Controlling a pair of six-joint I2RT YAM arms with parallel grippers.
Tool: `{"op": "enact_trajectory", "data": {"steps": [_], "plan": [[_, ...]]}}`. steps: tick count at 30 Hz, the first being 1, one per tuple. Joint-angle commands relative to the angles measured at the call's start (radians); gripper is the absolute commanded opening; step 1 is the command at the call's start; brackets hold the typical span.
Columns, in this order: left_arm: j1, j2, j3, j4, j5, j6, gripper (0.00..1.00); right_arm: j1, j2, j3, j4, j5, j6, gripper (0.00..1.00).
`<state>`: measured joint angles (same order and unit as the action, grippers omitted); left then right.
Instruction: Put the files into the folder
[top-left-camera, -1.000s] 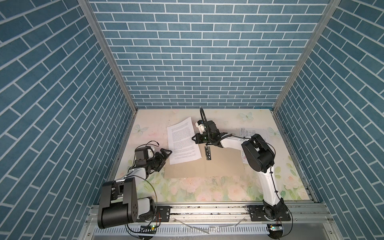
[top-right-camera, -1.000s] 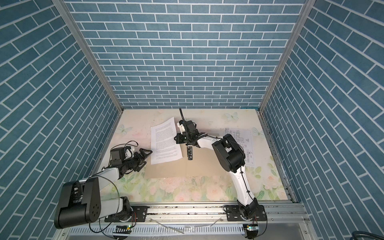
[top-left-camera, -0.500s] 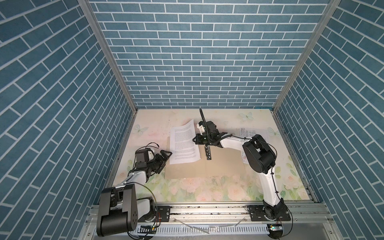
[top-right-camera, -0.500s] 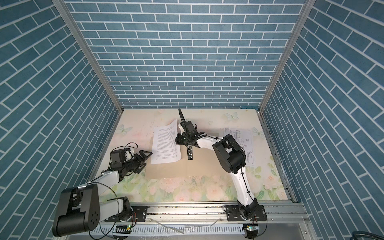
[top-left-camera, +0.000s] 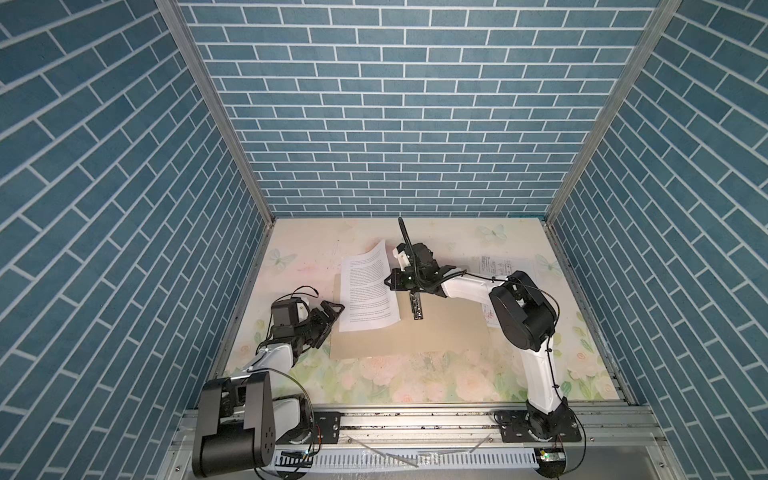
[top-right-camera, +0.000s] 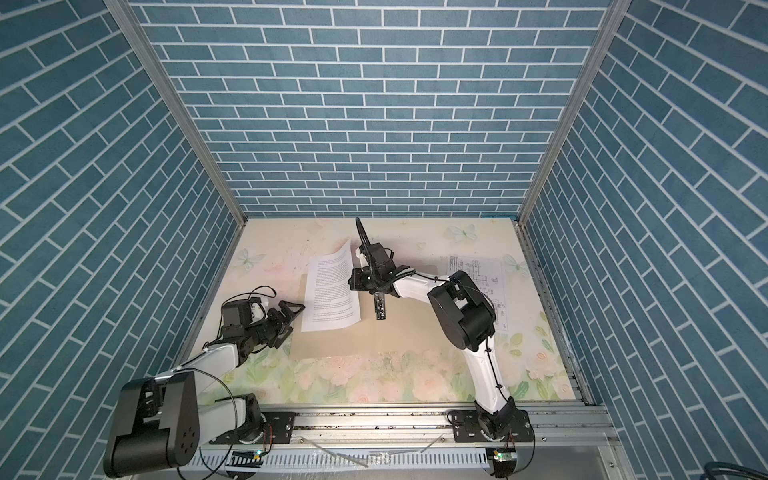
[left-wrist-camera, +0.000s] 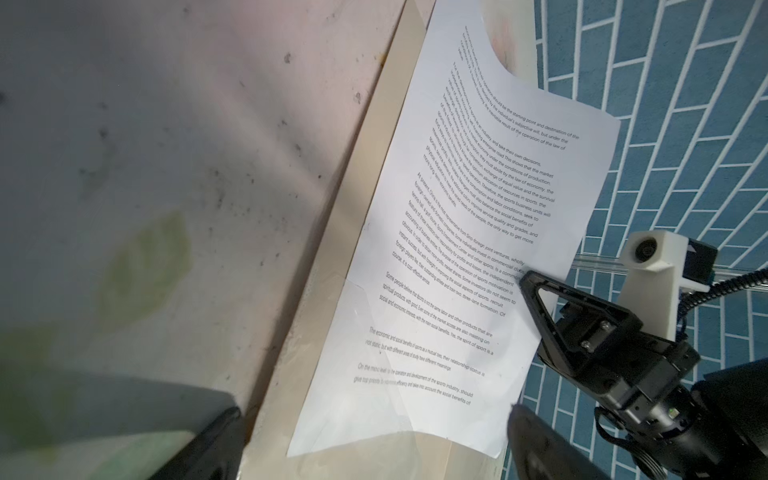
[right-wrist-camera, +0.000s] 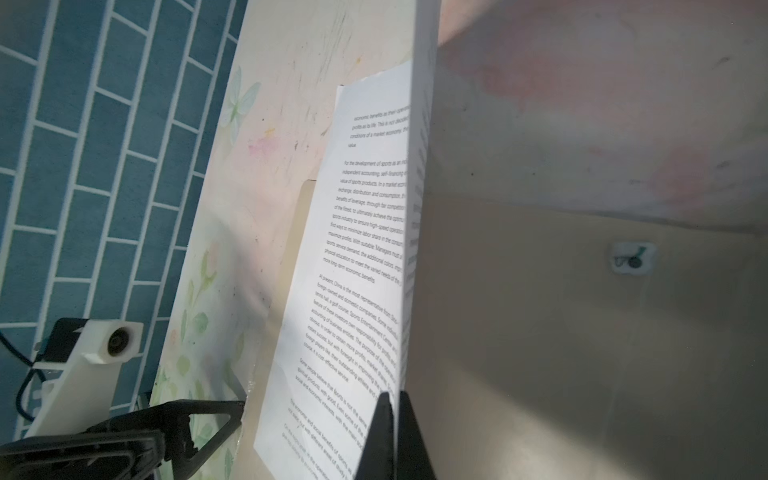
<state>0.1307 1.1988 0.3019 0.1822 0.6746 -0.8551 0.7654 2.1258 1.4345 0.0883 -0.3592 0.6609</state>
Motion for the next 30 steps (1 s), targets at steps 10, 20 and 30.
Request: {"op": "enact_trajectory", "data": {"steps": [10,20,30], "plan": [[-0.01,0.005,-0.026,-0.03,-0.001,-0.003,1.0,0.027,-0.049,-0.071,0.091,-0.02,-0.027,0.0],[-0.011,0.008,-0.029,-0.023,0.0,-0.005,1.0,0.031,-0.051,-0.094,0.134,-0.069,-0.042,0.0],[-0.011,0.012,-0.027,-0.018,0.001,-0.006,1.0,0.032,-0.068,-0.139,0.148,-0.109,-0.029,0.0]]}}
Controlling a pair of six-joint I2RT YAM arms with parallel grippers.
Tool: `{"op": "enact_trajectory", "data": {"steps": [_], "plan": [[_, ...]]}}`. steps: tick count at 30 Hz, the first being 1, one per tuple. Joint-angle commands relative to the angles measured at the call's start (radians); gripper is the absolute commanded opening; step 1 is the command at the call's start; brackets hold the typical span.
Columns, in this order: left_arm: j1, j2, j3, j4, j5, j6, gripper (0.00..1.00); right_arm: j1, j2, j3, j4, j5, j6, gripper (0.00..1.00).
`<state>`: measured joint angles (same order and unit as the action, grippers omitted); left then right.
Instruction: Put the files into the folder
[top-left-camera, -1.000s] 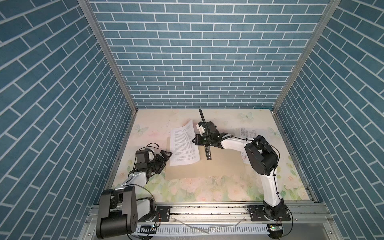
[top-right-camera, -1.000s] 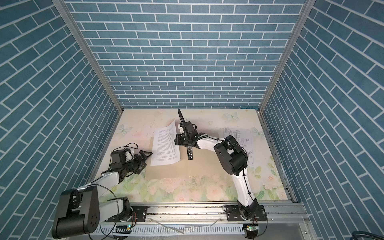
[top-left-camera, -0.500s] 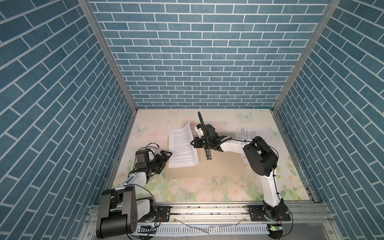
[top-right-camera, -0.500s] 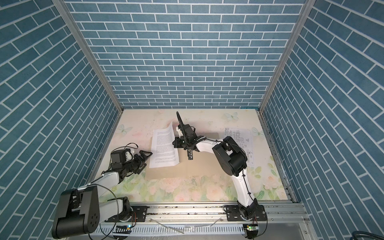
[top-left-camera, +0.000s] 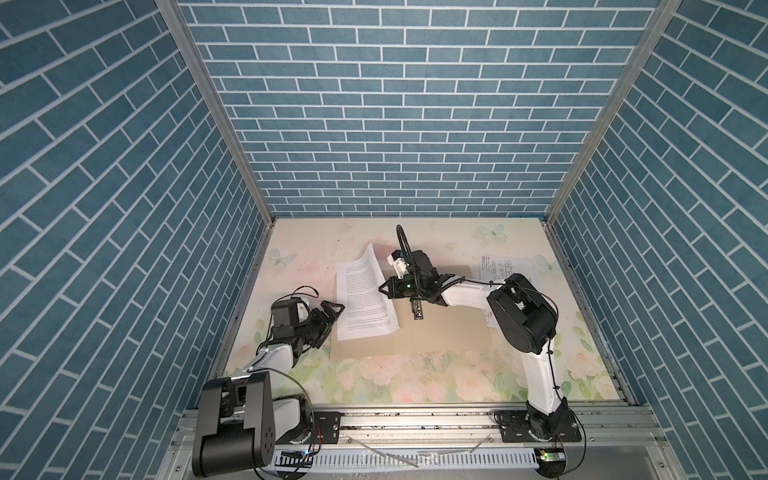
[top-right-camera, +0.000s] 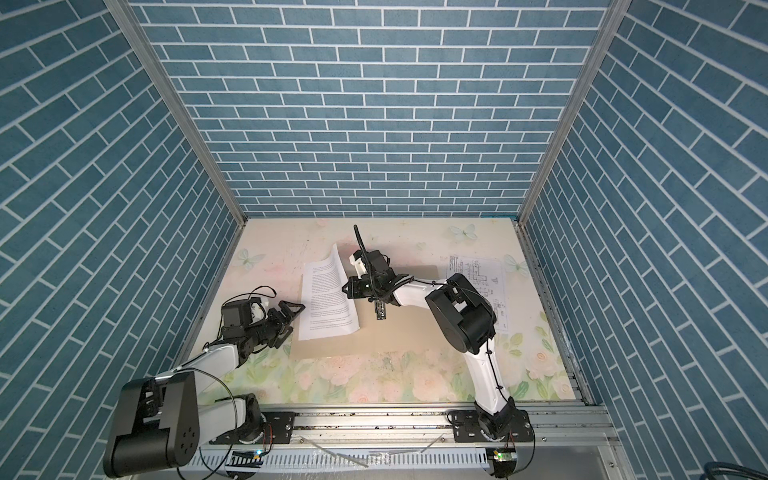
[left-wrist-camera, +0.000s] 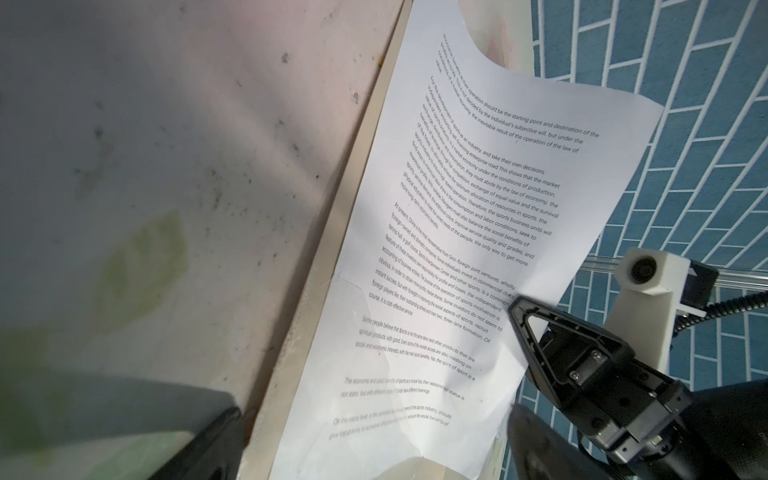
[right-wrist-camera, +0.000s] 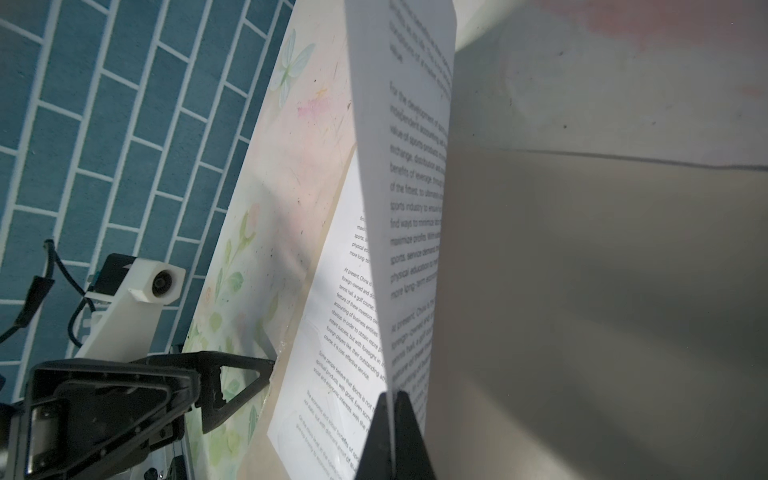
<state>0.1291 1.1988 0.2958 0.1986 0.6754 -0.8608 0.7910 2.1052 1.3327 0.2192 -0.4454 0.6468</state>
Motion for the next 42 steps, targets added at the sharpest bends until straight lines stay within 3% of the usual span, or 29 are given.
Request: {"op": "enact_trajectory", "data": {"steps": [1,8,21,42], "plan": [[-0.01,0.013,-0.022,-0.034,0.0,-0.001,1.0,0.007,-0.049,-0.042,0.02,-0.022,-0.012,0.0],[-0.009,0.012,-0.022,-0.034,0.0,-0.002,0.99,0.011,-0.058,-0.076,0.04,-0.013,0.014,0.0],[-0.009,-0.015,-0.032,-0.046,-0.01,-0.012,1.0,0.025,-0.1,-0.112,-0.024,0.118,0.081,0.0],[-0.009,-0.021,-0.044,-0.047,-0.012,-0.015,1.0,0.055,-0.111,-0.151,-0.023,0.166,0.142,0.0]]}}
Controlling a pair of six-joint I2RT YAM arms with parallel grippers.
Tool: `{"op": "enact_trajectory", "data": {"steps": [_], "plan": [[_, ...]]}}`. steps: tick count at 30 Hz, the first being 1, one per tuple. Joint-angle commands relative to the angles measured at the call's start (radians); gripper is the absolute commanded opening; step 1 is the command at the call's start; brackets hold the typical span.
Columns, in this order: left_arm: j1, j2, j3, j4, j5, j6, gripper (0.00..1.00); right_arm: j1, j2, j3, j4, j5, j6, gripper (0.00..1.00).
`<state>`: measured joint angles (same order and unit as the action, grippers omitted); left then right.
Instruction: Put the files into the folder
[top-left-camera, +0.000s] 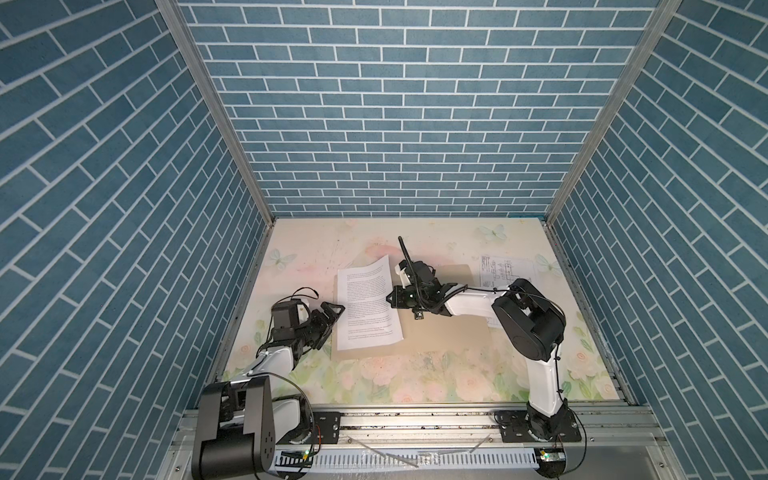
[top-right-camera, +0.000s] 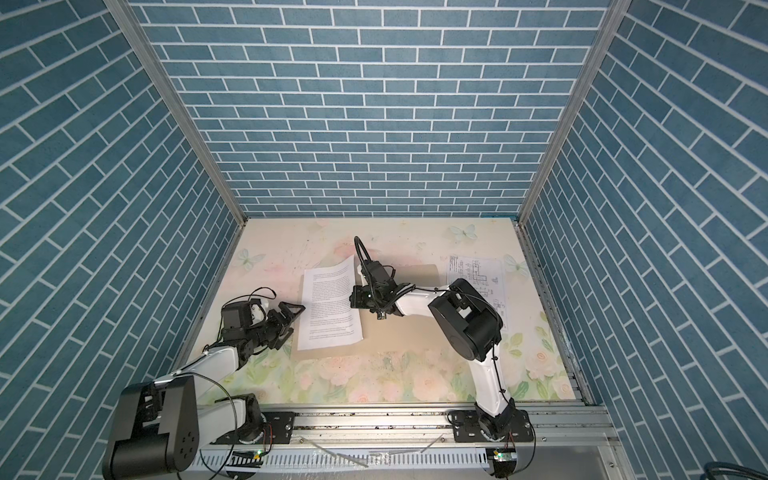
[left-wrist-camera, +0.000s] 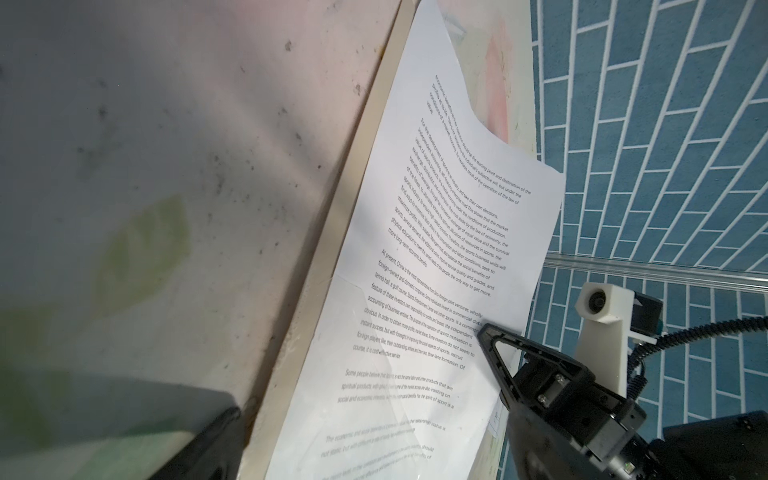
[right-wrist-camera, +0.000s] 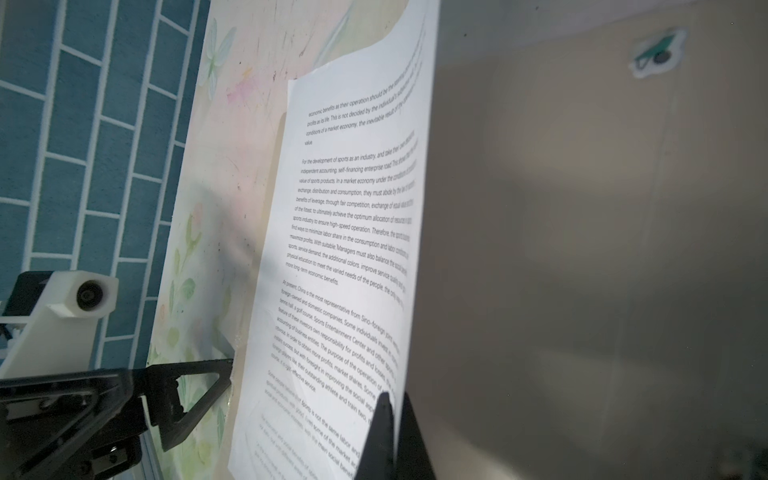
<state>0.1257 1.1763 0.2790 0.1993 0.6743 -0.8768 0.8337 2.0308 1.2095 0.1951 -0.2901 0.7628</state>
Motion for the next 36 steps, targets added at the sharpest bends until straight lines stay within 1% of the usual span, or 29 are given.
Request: {"op": "enact_trajectory", "data": {"steps": [1,5,11,20,36], "plan": [[-0.007,0.002,-0.027,-0.049,-0.012,0.001,1.0,0.013,-0.037,-0.025,-0.013,0.012,0.029,0.0],[-0.006,0.002,-0.028,-0.049,-0.015,0.001,1.0,0.017,-0.047,-0.031,-0.037,0.012,0.032,0.0],[-0.006,0.007,-0.025,-0.045,-0.015,0.0,1.0,0.02,-0.052,-0.05,-0.013,-0.006,-0.002,0.0],[-0.006,0.015,-0.024,-0.042,-0.015,0.001,1.0,0.022,-0.05,-0.047,-0.023,-0.009,0.009,0.0],[-0.006,0.006,-0.028,-0.044,-0.01,0.004,1.0,0.041,-0.052,-0.092,0.042,-0.014,0.003,0.0]]}}
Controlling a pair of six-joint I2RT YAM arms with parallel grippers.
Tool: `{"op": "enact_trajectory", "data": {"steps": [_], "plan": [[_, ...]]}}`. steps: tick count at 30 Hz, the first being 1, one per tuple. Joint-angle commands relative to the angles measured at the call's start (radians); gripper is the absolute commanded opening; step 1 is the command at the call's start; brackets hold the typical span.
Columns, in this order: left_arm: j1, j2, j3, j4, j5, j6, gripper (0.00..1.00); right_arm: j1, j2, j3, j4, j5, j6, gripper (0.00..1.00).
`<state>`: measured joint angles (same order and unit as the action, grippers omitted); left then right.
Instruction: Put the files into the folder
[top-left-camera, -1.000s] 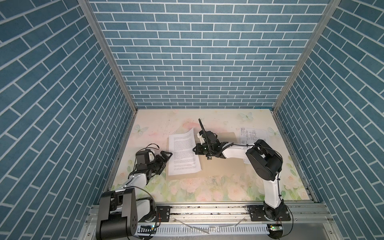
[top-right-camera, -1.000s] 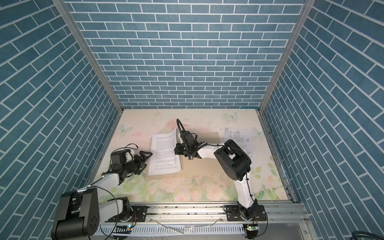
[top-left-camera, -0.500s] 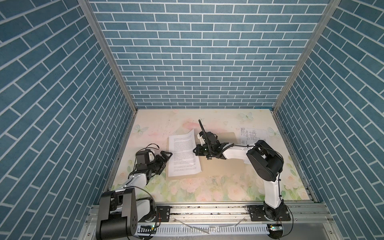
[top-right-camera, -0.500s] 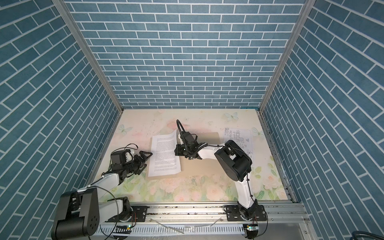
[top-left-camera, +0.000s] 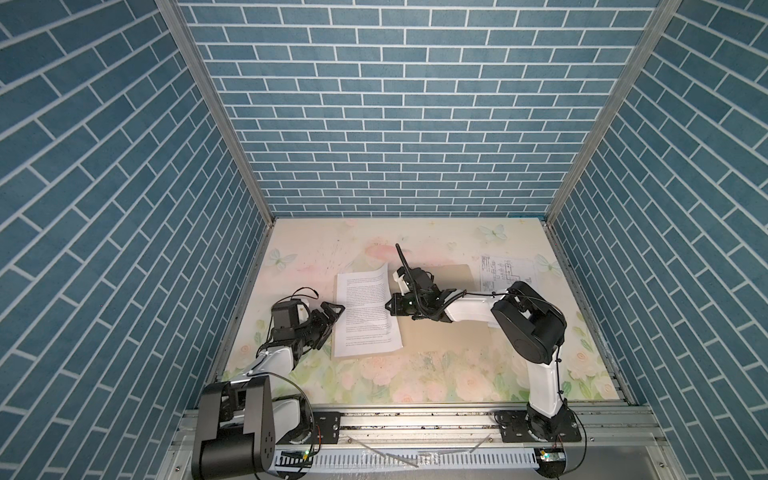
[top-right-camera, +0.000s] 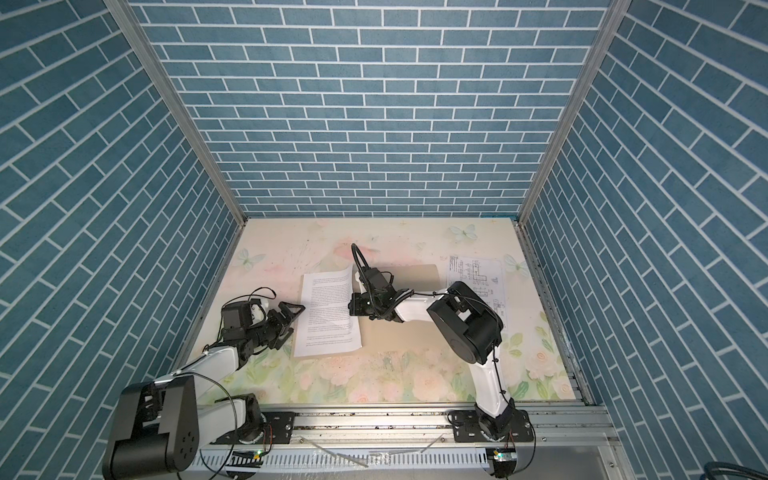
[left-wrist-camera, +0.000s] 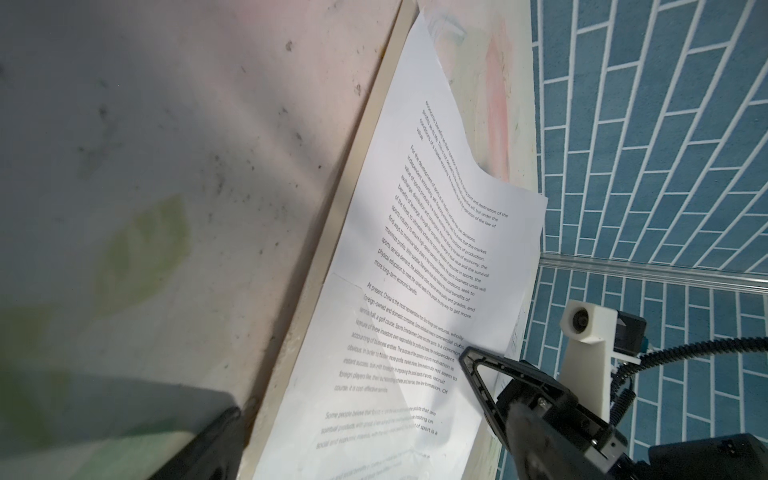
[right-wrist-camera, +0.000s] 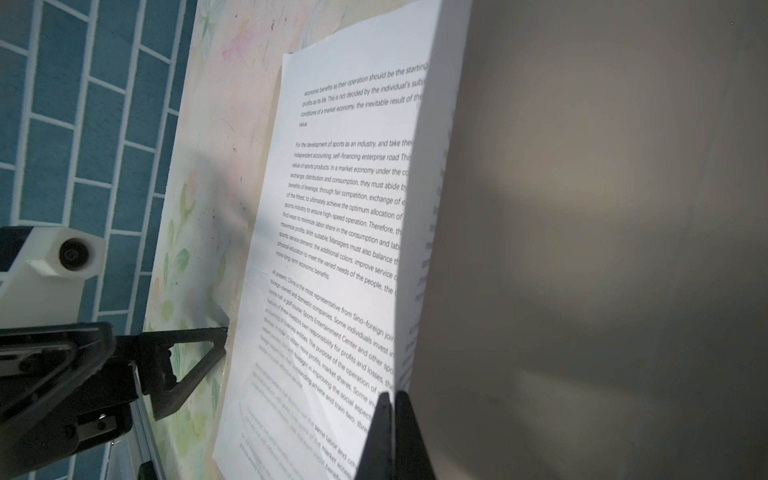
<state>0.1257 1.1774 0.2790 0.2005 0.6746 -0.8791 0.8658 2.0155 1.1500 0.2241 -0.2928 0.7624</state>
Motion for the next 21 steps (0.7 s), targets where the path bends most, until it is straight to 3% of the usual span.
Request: {"op": "enact_trajectory", "data": {"steps": [1,21], "plan": [[-0.006,0.002,-0.029,-0.044,-0.01,0.006,1.0,0.009,-0.038,-0.035,0.017,-0.012,0.003,0.0],[-0.006,-0.01,-0.037,-0.049,-0.012,0.003,1.0,0.024,-0.04,-0.054,0.046,-0.023,0.008,0.0]]}}
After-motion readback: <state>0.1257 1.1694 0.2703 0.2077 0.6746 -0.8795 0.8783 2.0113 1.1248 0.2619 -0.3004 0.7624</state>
